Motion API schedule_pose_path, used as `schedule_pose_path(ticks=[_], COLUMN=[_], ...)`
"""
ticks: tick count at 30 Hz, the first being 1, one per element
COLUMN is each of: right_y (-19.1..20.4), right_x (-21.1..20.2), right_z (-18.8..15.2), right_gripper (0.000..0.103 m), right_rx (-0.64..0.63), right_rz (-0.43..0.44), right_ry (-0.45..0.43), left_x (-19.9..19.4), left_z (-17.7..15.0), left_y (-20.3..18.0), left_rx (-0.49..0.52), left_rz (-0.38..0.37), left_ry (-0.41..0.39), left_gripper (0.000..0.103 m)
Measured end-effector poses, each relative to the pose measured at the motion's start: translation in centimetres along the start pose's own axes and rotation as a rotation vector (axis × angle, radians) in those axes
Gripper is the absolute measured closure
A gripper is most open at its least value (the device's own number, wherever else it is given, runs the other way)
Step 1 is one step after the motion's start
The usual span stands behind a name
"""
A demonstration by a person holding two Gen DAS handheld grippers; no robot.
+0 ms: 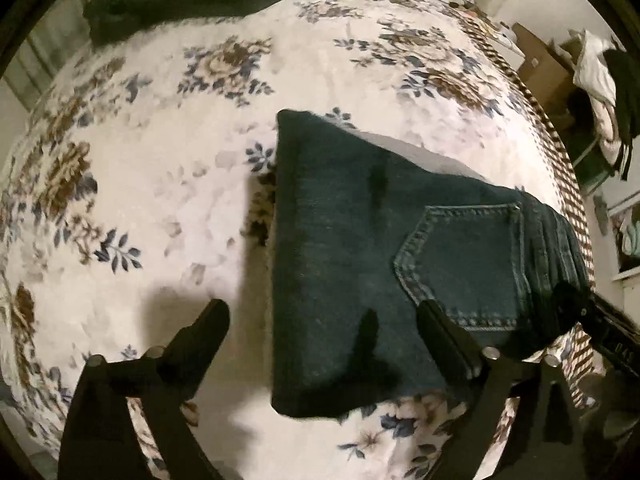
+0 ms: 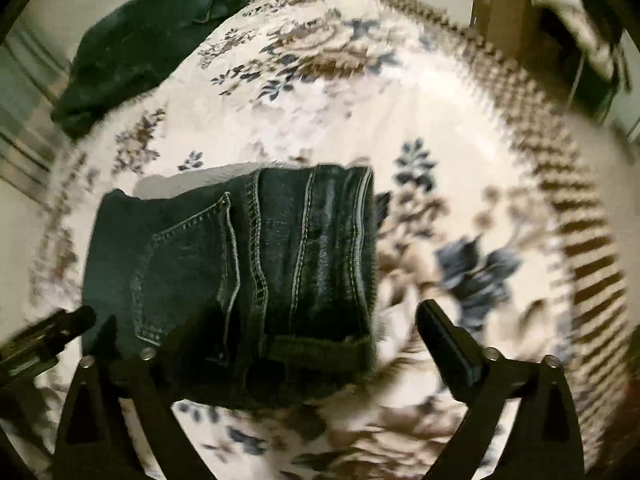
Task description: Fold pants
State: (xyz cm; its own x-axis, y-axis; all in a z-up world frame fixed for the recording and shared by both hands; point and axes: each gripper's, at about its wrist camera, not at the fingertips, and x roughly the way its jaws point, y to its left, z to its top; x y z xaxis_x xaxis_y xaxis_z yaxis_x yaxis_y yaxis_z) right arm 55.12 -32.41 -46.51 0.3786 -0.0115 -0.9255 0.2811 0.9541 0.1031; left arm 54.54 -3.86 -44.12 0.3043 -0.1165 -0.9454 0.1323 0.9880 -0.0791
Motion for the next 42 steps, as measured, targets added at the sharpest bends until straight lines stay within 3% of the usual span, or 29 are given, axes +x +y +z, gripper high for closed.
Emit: schedule_pose_path(ticks=[4, 17, 28, 42], right_y=[1.0, 1.2, -0.7, -1.9], right_x=[-2.6, -14.0, -30.0, -50.8], right_z=[-0.6, -4.9, -10.2, -19.5], right_gripper=[0.000, 0.000, 0.000, 0.000], right_rx=[-0.039, -0.046, -0.079, -0.144], right_rz=[-0.082, -0.049, -0.027, 0.028], right_ry=[-0.036, -0.101, -0.236, -0.395], left_x=[-1.6, -11.0, -23.4, -39.3], left_z=[-0.1, -3.4, -10.1, -18.9], left_y=[-1.1, -3.8, -7.2, -10.0], left_rx=[0.016, 0.012, 0.006, -0.006], left_rz=[0.037, 0.078, 0.075, 0.095], left_ry=[-0.026, -0.139, -0.252, -0.412], left_gripper=[0.007, 0.007, 0.007, 0.007])
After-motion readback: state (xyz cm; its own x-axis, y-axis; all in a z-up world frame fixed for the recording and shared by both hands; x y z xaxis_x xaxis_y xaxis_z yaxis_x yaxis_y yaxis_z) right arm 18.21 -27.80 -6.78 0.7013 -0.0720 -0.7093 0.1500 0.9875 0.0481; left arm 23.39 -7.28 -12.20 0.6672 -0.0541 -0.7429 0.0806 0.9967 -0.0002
